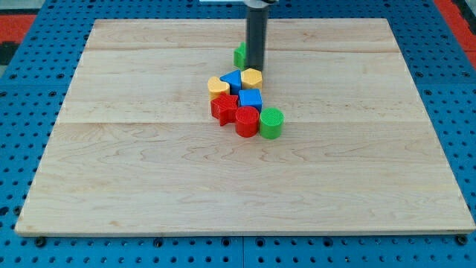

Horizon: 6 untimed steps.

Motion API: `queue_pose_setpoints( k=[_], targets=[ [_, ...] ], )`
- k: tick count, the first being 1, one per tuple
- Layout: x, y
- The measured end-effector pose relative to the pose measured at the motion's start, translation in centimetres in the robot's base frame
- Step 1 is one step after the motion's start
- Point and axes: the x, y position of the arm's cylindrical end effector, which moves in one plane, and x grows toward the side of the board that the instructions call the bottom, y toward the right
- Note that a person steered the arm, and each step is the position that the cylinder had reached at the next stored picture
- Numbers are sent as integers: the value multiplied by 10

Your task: Move the yellow heart slightly to left

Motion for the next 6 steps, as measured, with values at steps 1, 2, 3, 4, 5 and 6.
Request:
queue_pose_setpoints(
  k=[1, 2, 3, 4, 5, 6],
  targets=[
    [8, -27],
    [36, -74],
    [85, -87],
    [97, -114],
    [68, -132],
    [14, -114]
  ],
)
